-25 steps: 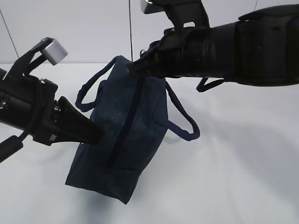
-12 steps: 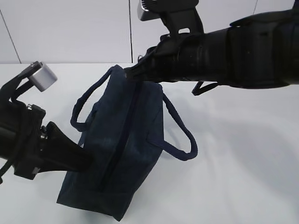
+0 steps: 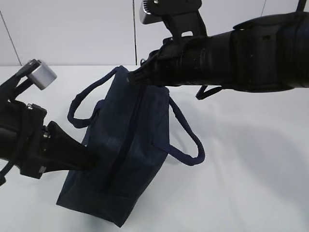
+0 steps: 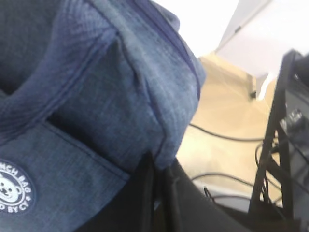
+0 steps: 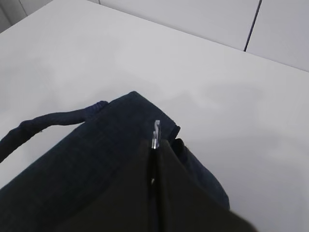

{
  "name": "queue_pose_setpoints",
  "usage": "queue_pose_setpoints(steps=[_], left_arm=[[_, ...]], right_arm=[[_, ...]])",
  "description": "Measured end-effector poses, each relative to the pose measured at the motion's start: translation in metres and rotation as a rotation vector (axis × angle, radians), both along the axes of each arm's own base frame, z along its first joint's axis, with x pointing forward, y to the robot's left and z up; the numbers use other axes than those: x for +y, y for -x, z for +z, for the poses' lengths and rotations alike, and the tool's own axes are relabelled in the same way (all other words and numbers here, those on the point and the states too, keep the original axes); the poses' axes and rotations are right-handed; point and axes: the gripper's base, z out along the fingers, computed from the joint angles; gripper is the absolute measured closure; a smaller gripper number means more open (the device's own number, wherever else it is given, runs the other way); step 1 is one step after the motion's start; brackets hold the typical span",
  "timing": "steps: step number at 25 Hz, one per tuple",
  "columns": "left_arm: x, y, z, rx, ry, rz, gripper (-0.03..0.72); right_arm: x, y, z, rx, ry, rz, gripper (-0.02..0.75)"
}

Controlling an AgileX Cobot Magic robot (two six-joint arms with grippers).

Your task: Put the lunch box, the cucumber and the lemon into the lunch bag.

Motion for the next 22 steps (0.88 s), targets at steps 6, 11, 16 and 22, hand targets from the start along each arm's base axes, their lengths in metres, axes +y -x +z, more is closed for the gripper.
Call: queue_pose_setpoints(steps=[6, 11, 16, 22], left_arm=[[0.0, -0.002, 0.001, -0.005, 0.009, 0.028, 0.495], [0.007, -0.005, 0.003, 0.023, 0.022, 0.079, 0.356], [0.024, -0.003, 0.016, 0.022, 0.059, 0.133, 0.345], [0.035, 0.006, 0.044, 0.004, 0.073, 0.187, 0.345]], right_arm=[[0.002, 0.001, 0.001, 0.001, -0.017, 0.028, 0.738], [0.003, 0.001, 0.001, 0.0, -0.02, 0.036, 0.738], [0.003, 0.002, 0.001, 0.0, -0.021, 0.039, 0.738], [0.004, 0.002, 0.001, 0.0, -0.023, 0.045, 0.738]])
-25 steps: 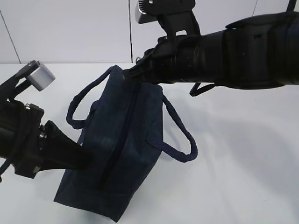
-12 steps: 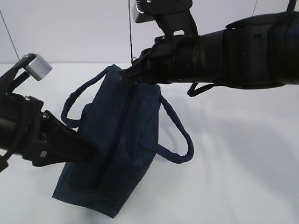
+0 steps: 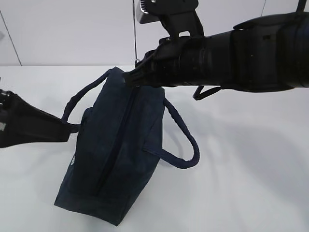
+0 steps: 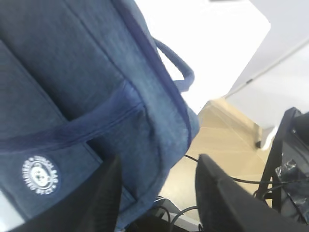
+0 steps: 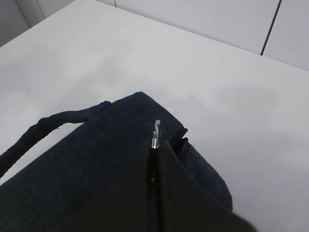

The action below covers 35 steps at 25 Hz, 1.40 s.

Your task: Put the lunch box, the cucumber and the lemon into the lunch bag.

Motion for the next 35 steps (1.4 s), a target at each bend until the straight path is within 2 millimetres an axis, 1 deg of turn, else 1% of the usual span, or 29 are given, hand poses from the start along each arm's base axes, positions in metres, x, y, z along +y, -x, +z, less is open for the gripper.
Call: queue_pose_setpoints(steps=[2, 4, 7, 10, 14, 16, 19, 22, 25, 28, 32, 35], left_arm=[[0.001, -0.003, 0.014, -0.008, -0.007, 0.022, 0.345], [0.001, -0.01, 0.035, -0.035, -0.003, 0.05, 0.345], [0.0, -0.026, 0.062, -0.061, -0.01, 0.084, 0.345], [-0.003, -0.047, 0.074, -0.036, -0.027, 0.079, 0.345], [-0.007, -0.079, 0.066, 0.054, -0.061, 0.062, 0.346], [-0.01, -0.092, 0.055, 0.106, -0.077, 0.055, 0.346], [-0.014, -0.105, 0.041, 0.162, -0.108, 0.046, 0.346], [-0.026, -0.111, 0.032, 0.189, -0.145, 0.015, 0.346], [-0.037, -0.112, 0.029, 0.197, -0.191, 0.002, 0.346], [-0.044, -0.116, 0.025, 0.201, -0.219, -0.004, 0.346], [-0.051, -0.126, 0.015, 0.223, -0.226, -0.004, 0.346], [-0.06, -0.13, 0.01, 0.234, -0.231, -0.013, 0.351]], right_arm=[[0.0, 0.0, 0.0, 0.001, -0.002, 0.001, 0.738], [0.001, 0.0, 0.0, 0.001, -0.006, 0.008, 0.738], [0.001, 0.001, 0.0, 0.001, -0.009, 0.013, 0.738], [0.001, 0.001, 0.0, 0.001, -0.009, 0.014, 0.738], [0.001, 0.001, 0.0, 0.001, -0.01, 0.016, 0.738], [0.001, 0.001, 0.0, 0.001, -0.01, 0.016, 0.738], [0.002, 0.001, 0.0, 0.001, -0.011, 0.017, 0.738], [0.002, 0.001, 0.0, 0.001, -0.01, 0.018, 0.738], [0.002, 0.001, 0.0, 0.001, -0.01, 0.018, 0.738], [0.002, 0.001, 0.0, 0.001, -0.01, 0.018, 0.738], [0.002, 0.001, 0.0, 0.0, -0.009, 0.019, 0.738], [0.002, 0.001, 0.0, 0.0, -0.009, 0.019, 0.738]])
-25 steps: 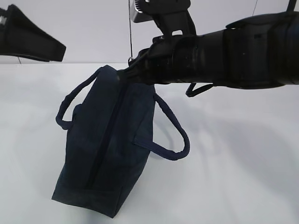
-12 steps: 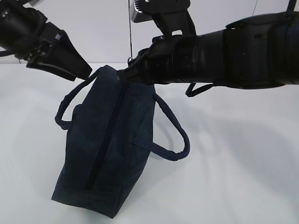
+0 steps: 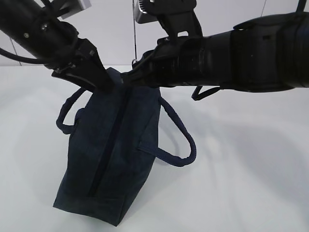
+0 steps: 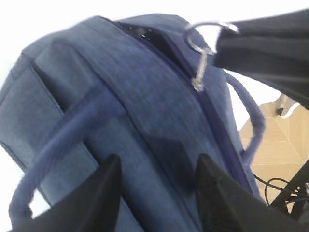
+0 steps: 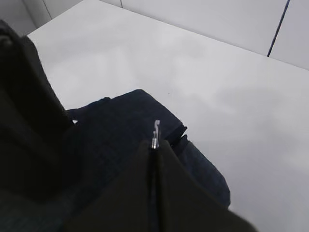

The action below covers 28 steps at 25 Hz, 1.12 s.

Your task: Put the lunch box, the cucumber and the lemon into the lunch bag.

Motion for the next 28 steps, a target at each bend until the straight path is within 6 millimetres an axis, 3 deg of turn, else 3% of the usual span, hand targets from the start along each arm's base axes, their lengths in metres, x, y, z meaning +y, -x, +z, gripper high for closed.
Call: queue_pose_setpoints(steps=[5, 11, 13, 23, 28], left_arm=[[-0.013, -0.003, -0.016, 0.045, -0.012, -0.021, 0.418], [-0.012, -0.003, -0.019, 0.052, -0.032, -0.026, 0.639], [-0.011, -0.002, -0.02, 0.06, -0.045, -0.037, 0.681], [-0.008, 0.002, -0.017, 0.078, -0.078, -0.075, 0.696], [-0.008, 0.002, -0.003, 0.05, -0.091, -0.1, 0.697]], right_arm=[[0.0, 0.0, 0.0, -0.001, 0.001, 0.001, 0.738], [0.0, 0.0, -0.001, 0.0, 0.003, 0.003, 0.738], [0.0, 0.0, -0.001, -0.001, 0.003, 0.003, 0.738], [-0.009, -0.008, 0.0, -0.001, -0.009, -0.008, 0.717], [-0.017, -0.015, 0.001, -0.003, -0.024, -0.014, 0.738]])
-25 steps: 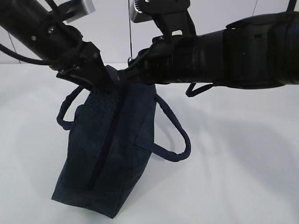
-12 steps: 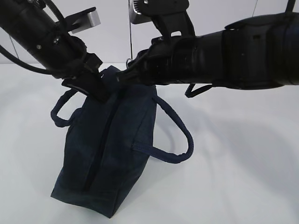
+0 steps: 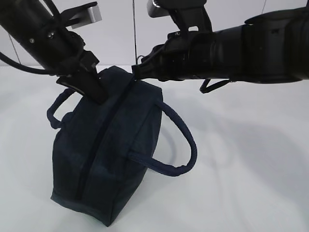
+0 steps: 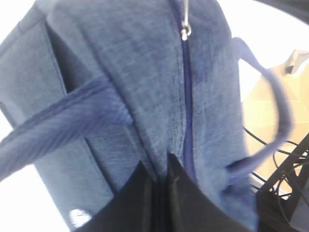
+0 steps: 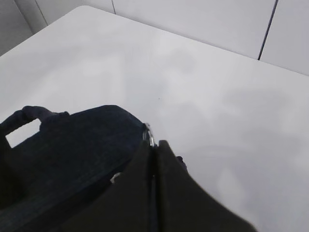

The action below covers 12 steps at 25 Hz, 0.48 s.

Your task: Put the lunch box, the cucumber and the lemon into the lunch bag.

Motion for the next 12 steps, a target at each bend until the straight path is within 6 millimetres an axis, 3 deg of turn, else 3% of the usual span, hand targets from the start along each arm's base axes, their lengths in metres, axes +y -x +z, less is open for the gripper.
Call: queue_pose_setpoints(steps=[6, 12], left_arm=[[-0.005, -0.003, 0.018, -0.057, -0.005, -0.022, 0.697], [-0.013, 0.001, 0.02, -0.061, -0.008, -0.032, 0.697]], right_arm=[[-0.007, -0.006, 0.002, -0.005, -0.019, 0.002, 0.738], [-0.013, -0.009, 0.003, -0.005, -0.029, 0.0, 0.738]])
